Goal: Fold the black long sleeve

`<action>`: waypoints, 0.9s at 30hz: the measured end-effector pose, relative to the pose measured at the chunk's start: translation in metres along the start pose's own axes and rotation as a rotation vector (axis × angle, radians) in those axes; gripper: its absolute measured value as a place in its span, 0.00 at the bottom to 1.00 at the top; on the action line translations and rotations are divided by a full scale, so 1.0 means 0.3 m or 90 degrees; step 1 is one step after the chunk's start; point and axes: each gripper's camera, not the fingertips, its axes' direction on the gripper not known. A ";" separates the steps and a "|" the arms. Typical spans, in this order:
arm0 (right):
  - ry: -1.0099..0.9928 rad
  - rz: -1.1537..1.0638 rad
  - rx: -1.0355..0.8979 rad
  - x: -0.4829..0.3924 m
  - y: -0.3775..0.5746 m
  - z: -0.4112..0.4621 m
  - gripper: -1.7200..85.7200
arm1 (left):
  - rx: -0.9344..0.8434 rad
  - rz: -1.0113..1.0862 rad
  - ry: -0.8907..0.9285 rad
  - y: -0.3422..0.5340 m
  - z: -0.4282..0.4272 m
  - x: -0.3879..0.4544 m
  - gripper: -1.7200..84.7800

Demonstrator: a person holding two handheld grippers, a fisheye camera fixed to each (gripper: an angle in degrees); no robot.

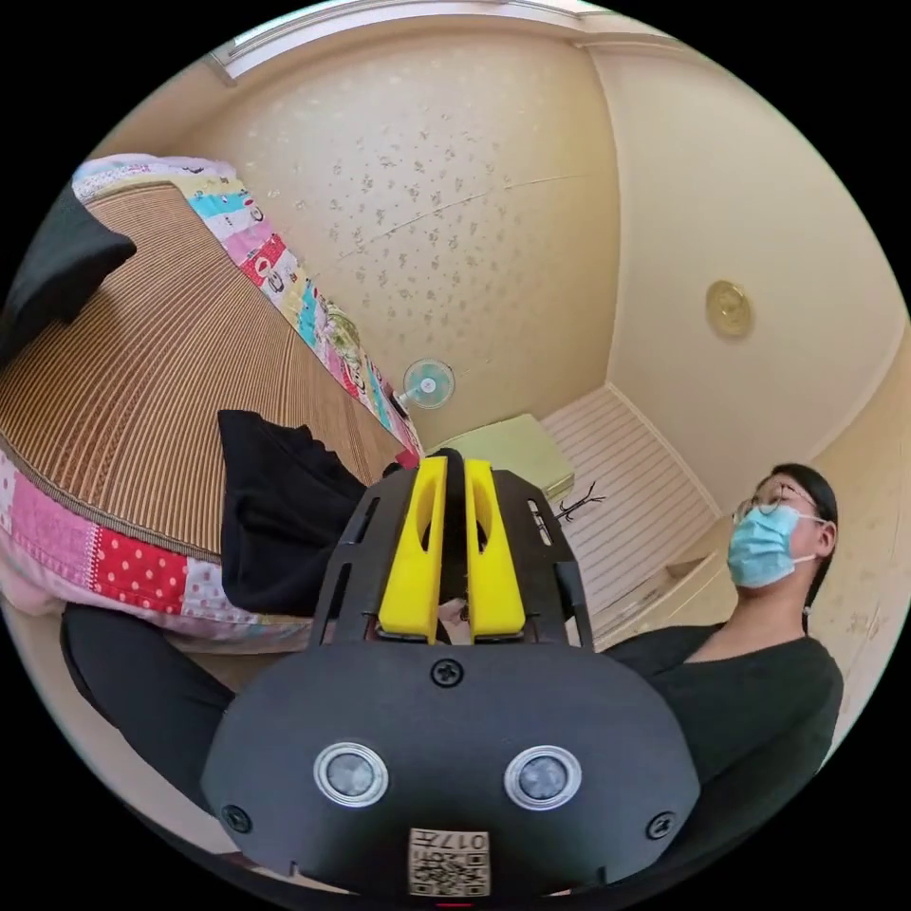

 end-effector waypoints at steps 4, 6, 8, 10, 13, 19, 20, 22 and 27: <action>0.101 0.001 -0.073 0.160 -0.177 0.298 0.06 | 0.020 -0.030 -0.132 -0.256 0.213 -0.192 0.09; 0.204 0.013 -0.116 0.230 -0.221 0.440 0.08 | 0.008 -0.029 -0.176 -0.331 0.266 -0.259 0.12; 0.287 0.033 -0.145 0.252 -0.203 0.502 0.09 | -0.017 -0.044 -0.181 -0.362 0.282 -0.318 0.14; 0.274 0.031 -0.167 0.231 -0.156 0.529 0.09 | -0.025 -0.042 -0.208 -0.316 0.244 -0.341 0.16; 0.244 0.008 -0.174 0.134 -0.034 0.542 0.10 | -0.066 -0.024 -0.325 -0.184 0.180 -0.327 0.17; 0.306 -0.020 -0.139 -0.054 0.129 0.598 0.09 | -0.058 -0.181 -0.370 0.136 0.102 -0.378 0.21; 0.314 -0.007 -0.114 -0.066 0.141 0.613 0.09 | -0.041 -0.204 -0.351 0.160 0.101 -0.390 0.21; 0.300 0.007 -0.097 -0.067 0.147 0.649 0.08 | 0.000 -0.266 -0.295 0.205 0.130 -0.440 0.21; 0.247 0.057 -0.118 0.001 0.114 0.699 0.06 | 0.015 -0.391 -0.255 0.147 0.150 -0.514 0.18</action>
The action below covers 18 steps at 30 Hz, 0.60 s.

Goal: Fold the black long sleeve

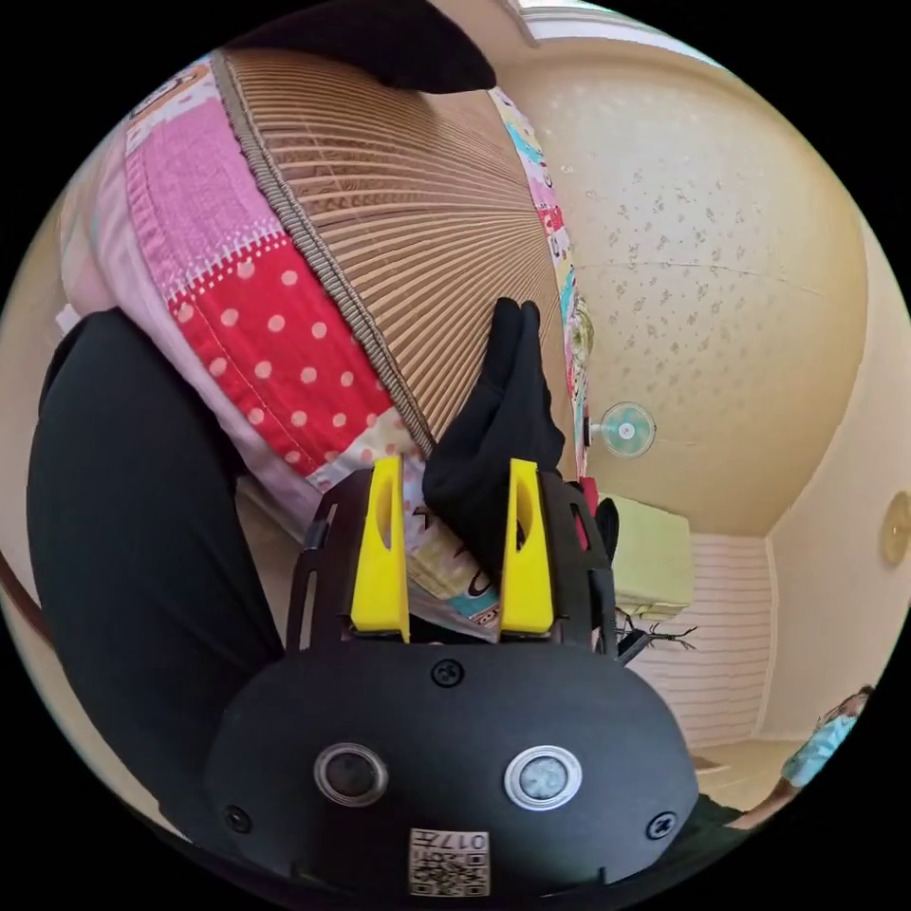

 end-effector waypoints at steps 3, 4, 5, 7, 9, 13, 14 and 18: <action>0.036 0.025 -0.041 0.047 -0.013 0.020 0.05 | 0.015 -0.008 -0.046 0.028 -0.038 0.103 0.14; 0.047 0.029 -0.055 0.057 -0.012 0.029 0.04 | 0.036 0.057 -0.031 0.055 -0.051 0.185 0.12; 0.075 0.026 -0.093 0.077 -0.008 0.060 0.04 | 0.050 0.089 -0.018 0.071 -0.058 0.232 0.10; 0.112 -0.012 -0.175 0.098 0.009 0.141 0.03 | 0.076 0.186 -0.077 0.126 -0.051 0.436 0.08; 0.129 -0.051 -0.124 0.103 0.039 0.157 0.03 | 0.079 0.269 -0.090 0.164 -0.009 0.584 0.07; 0.163 -0.062 -0.113 0.098 0.024 0.164 0.03 | 0.011 0.497 -0.059 0.310 0.223 0.906 0.07; 0.161 -0.061 -0.112 0.111 0.016 0.168 0.03 | -0.003 0.531 -0.056 0.346 0.266 0.941 0.07; 0.073 -0.044 -0.107 0.235 -0.008 0.129 0.03 | -0.166 0.708 -0.042 0.653 0.583 1.016 0.07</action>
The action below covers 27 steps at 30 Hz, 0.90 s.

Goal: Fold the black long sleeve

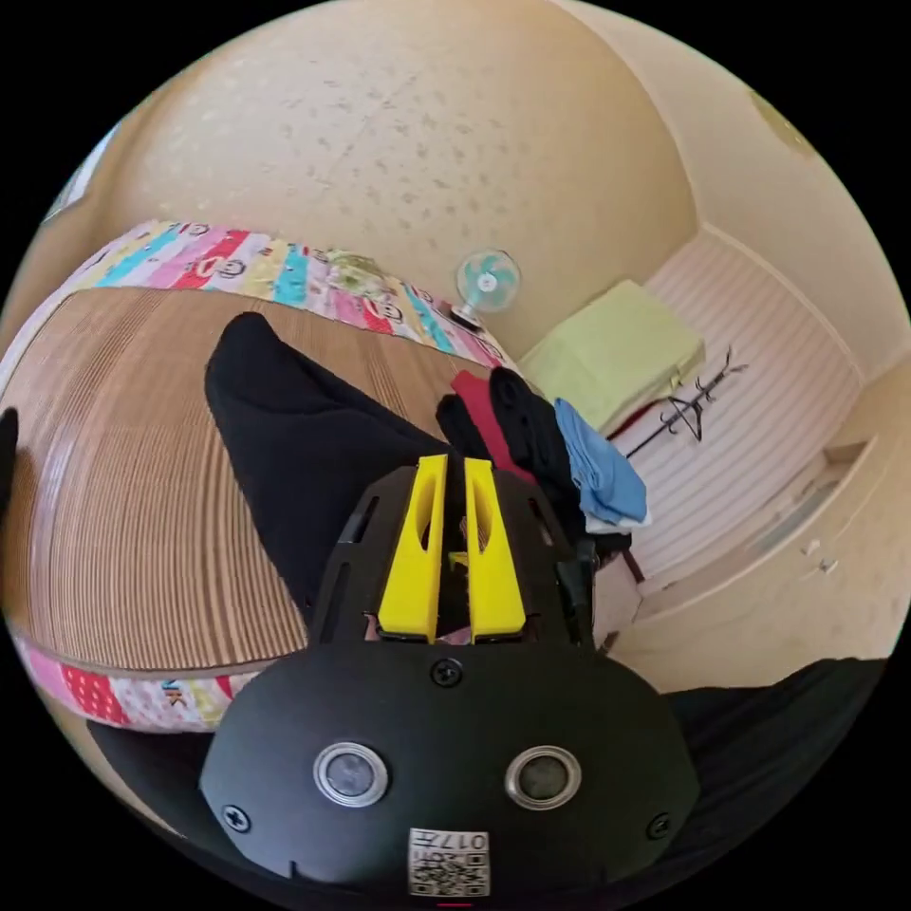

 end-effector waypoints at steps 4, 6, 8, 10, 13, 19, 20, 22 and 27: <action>-0.088 0.091 0.024 0.194 0.046 -0.085 0.04 | -0.091 0.068 0.151 0.117 0.203 0.136 0.06; -0.094 0.172 0.067 0.329 0.110 -0.156 0.05 | -0.110 0.086 0.099 0.139 0.200 0.160 0.09; -0.132 0.221 0.090 0.422 0.147 -0.195 0.08 | -0.078 0.083 0.031 0.151 0.136 0.134 0.11; -0.203 0.254 0.104 0.503 0.165 -0.214 0.11 | -0.007 0.024 -0.050 0.162 0.010 0.027 0.13; -0.310 0.282 0.118 0.582 0.154 -0.209 0.16 | 0.018 -0.116 -0.148 0.188 -0.103 -0.177 0.16; -0.420 0.266 -0.064 0.588 0.021 -0.018 0.24 | -0.187 -0.319 0.007 0.326 0.012 -0.485 0.20; -0.426 0.267 -0.093 0.574 0.009 0.011 0.24 | -0.193 -0.330 0.033 0.347 0.023 -0.494 0.20; -0.418 0.272 -0.142 0.550 0.001 0.049 0.20 | -0.138 -0.374 0.110 0.418 0.006 -0.523 0.16; -0.501 0.158 -0.114 0.426 -0.027 -0.090 0.11 | -0.108 -0.347 0.222 0.418 -0.180 -0.503 0.10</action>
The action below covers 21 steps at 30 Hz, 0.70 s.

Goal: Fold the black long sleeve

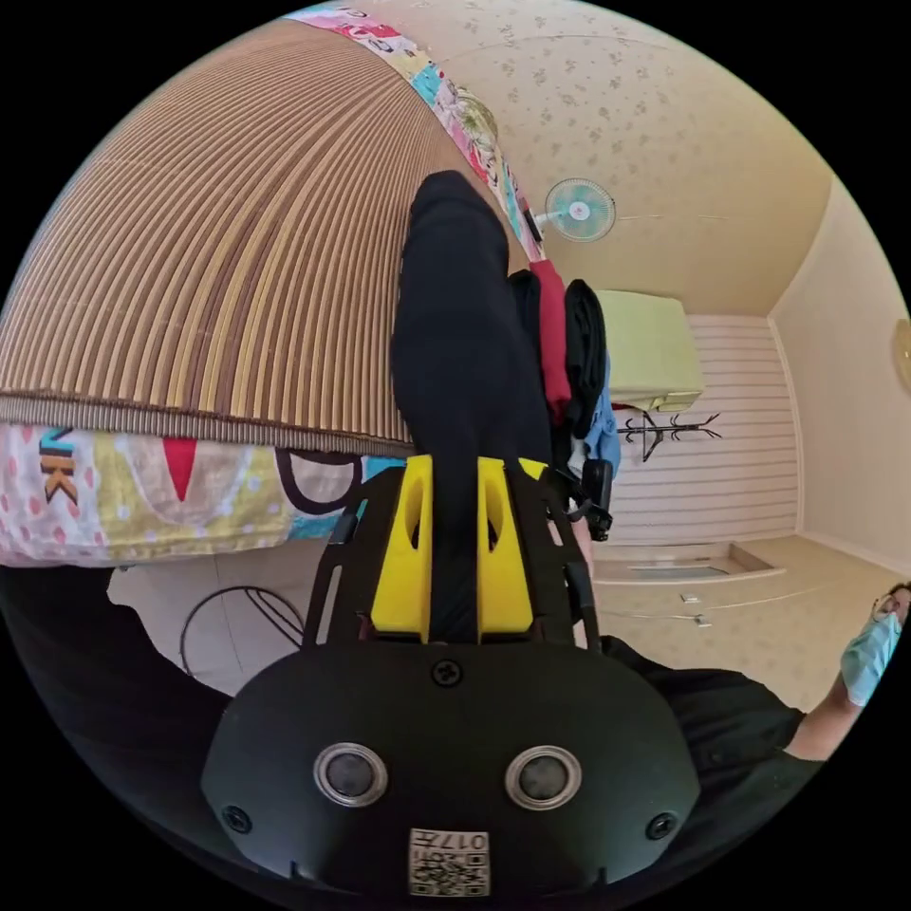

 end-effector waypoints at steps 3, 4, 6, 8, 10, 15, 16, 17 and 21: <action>-0.093 -0.114 -0.026 -0.201 -0.026 0.000 0.10 | 0.012 0.041 0.083 0.058 -0.204 0.121 0.10; -0.101 -0.140 -0.034 -0.243 -0.037 0.011 0.10 | 0.037 0.070 0.082 0.082 -0.292 0.172 0.10; -0.109 -0.239 -0.074 -0.391 -0.107 0.107 0.09 | 0.085 0.098 0.060 0.112 -0.422 0.231 0.10; -0.118 -0.284 -0.102 -0.471 -0.189 0.217 0.09 | 0.144 0.115 0.027 0.128 -0.551 0.259 0.10; -0.121 -0.314 -0.118 -0.564 -0.287 0.344 0.09 | 0.229 0.115 0.000 0.133 -0.734 0.263 0.10; -0.098 -0.509 -0.064 -0.993 -0.459 0.732 0.08 | 0.405 0.219 -0.121 0.176 -1.144 0.376 0.10; -0.102 -0.522 -0.056 -1.034 -0.471 0.783 0.08 | 0.436 0.208 -0.153 0.193 -1.243 0.396 0.10; -0.117 -0.534 -0.052 -1.098 -0.493 0.888 0.09 | 0.451 0.196 -0.173 0.202 -1.289 0.404 0.10; -0.094 -0.494 -0.094 -1.190 -0.514 1.331 0.10 | 0.535 0.079 -0.391 0.265 -1.531 0.368 0.12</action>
